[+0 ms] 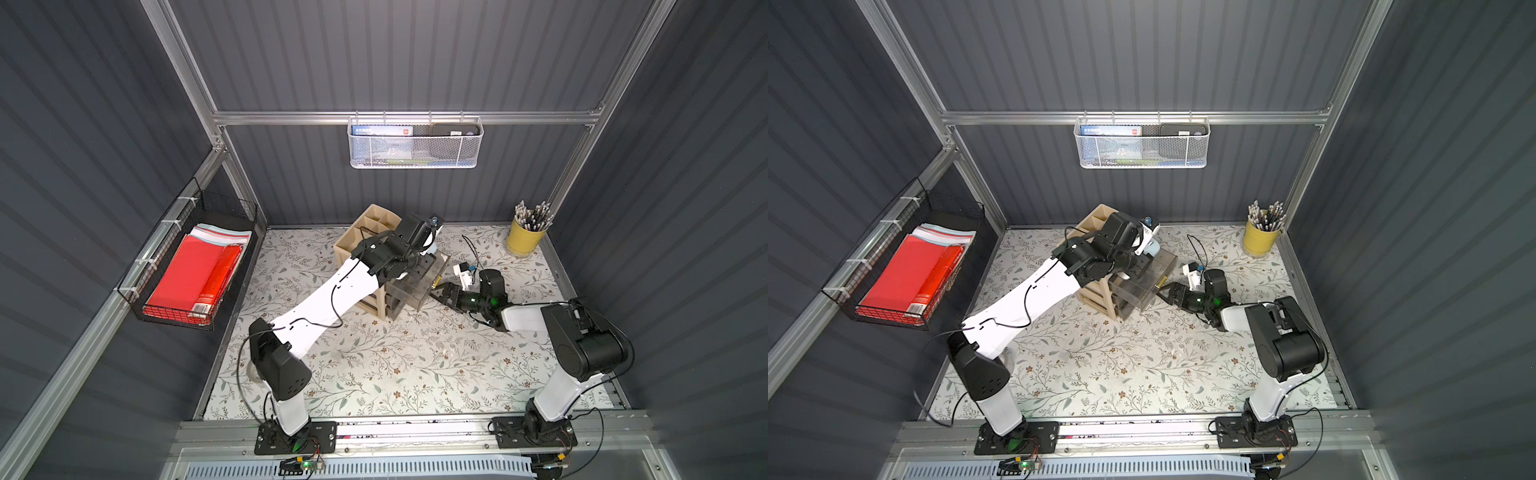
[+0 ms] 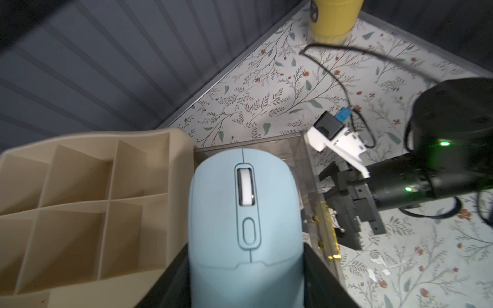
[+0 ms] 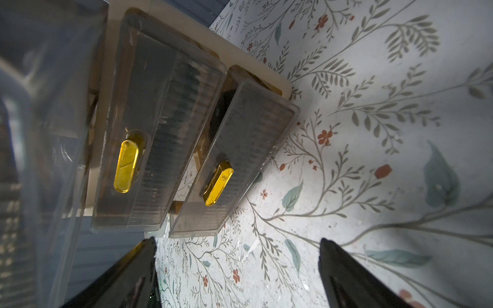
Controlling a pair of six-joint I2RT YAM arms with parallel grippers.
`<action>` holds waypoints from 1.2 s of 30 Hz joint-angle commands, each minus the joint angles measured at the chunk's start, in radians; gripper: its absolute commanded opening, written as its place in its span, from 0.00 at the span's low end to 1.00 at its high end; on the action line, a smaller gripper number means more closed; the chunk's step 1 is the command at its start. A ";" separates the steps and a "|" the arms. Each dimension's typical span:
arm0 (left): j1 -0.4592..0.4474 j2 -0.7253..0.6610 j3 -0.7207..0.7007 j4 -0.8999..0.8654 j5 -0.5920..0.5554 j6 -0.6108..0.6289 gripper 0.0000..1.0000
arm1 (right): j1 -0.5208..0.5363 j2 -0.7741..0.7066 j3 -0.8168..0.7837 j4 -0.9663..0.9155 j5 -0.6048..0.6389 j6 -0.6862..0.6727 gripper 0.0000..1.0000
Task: Take the mice out of the drawer
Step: Pick up the mouse from the drawer, then place the mouse at the center of the board.
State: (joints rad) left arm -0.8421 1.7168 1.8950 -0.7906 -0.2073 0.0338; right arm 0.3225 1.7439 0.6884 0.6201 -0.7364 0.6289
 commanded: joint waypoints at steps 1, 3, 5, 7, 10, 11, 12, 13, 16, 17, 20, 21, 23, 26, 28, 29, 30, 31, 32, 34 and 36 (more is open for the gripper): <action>-0.100 -0.196 -0.071 -0.008 0.121 -0.079 0.46 | 0.003 0.012 0.025 -0.003 -0.003 -0.024 0.99; -0.160 -0.259 -0.159 -0.020 0.169 -0.124 0.46 | 0.001 0.012 0.026 -0.006 -0.004 -0.026 0.99; -0.221 -0.319 -0.261 -0.023 0.170 -0.189 0.46 | 0.000 0.011 0.029 -0.019 -0.002 -0.032 0.99; -0.264 -0.387 -0.387 -0.002 0.162 -0.269 0.46 | -0.005 0.002 0.033 -0.042 0.006 -0.043 0.99; -0.301 -0.490 -0.589 0.094 0.186 -0.378 0.46 | -0.018 -0.010 0.035 -0.072 0.014 -0.057 0.99; -0.314 -0.524 -0.665 0.137 0.187 -0.413 0.45 | -0.020 -0.013 0.038 -0.083 0.015 -0.062 0.99; -0.325 -0.559 -0.735 0.185 0.186 -0.454 0.45 | -0.024 -0.017 0.037 -0.091 0.017 -0.066 0.99; -0.340 -0.591 -0.797 0.223 0.180 -0.494 0.44 | -0.027 -0.018 0.037 -0.097 0.019 -0.069 0.99; -0.390 -0.672 -0.979 0.389 0.137 -0.639 0.44 | -0.033 -0.017 0.043 -0.108 0.020 -0.074 0.99; -0.406 -0.691 -1.035 0.446 0.116 -0.687 0.43 | -0.034 -0.017 0.046 -0.114 0.020 -0.076 0.99; -0.467 -0.720 -1.208 0.622 0.003 -0.860 0.42 | -0.040 -0.015 0.049 -0.124 0.022 -0.084 0.99; -0.494 -0.717 -1.261 0.679 -0.032 -0.920 0.42 | -0.042 -0.014 0.049 -0.125 0.021 -0.087 0.99; -0.567 -0.705 -1.332 0.744 -0.145 -1.038 0.42 | -0.044 -0.011 0.049 -0.128 0.023 -0.090 0.99; -0.684 -0.674 -1.386 0.715 -0.357 -1.274 0.42 | -0.046 -0.003 0.044 -0.126 0.017 -0.092 0.99; -0.743 -0.643 -1.397 0.658 -0.449 -1.415 0.42 | -0.047 0.000 0.040 -0.122 0.015 -0.090 0.99; -0.762 -0.623 -1.393 0.631 -0.474 -1.461 0.42 | -0.046 -0.001 0.037 -0.120 0.015 -0.090 0.99; -0.773 -0.601 -1.382 0.585 -0.493 -1.519 0.42 | -0.048 -0.003 0.033 -0.118 0.017 -0.092 0.99; -0.778 -0.582 -1.376 0.558 -0.496 -1.542 0.43 | -0.048 -0.003 0.031 -0.117 0.017 -0.093 0.99; -0.779 -0.560 -1.369 0.533 -0.486 -1.554 0.44 | -0.048 -0.004 0.030 -0.118 0.017 -0.093 0.99; -0.781 -0.519 -1.344 0.406 -0.485 -1.661 0.44 | -0.049 -0.006 0.030 -0.117 0.016 -0.095 0.99; -0.781 -0.503 -1.336 0.332 -0.473 -1.755 0.47 | -0.049 -0.004 0.028 -0.113 0.015 -0.093 0.99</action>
State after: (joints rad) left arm -1.6180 1.1973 0.5236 -0.2955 -0.6182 -1.5074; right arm 0.2775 1.7435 0.7200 0.5011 -0.7200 0.5522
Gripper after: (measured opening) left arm 0.588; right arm 0.988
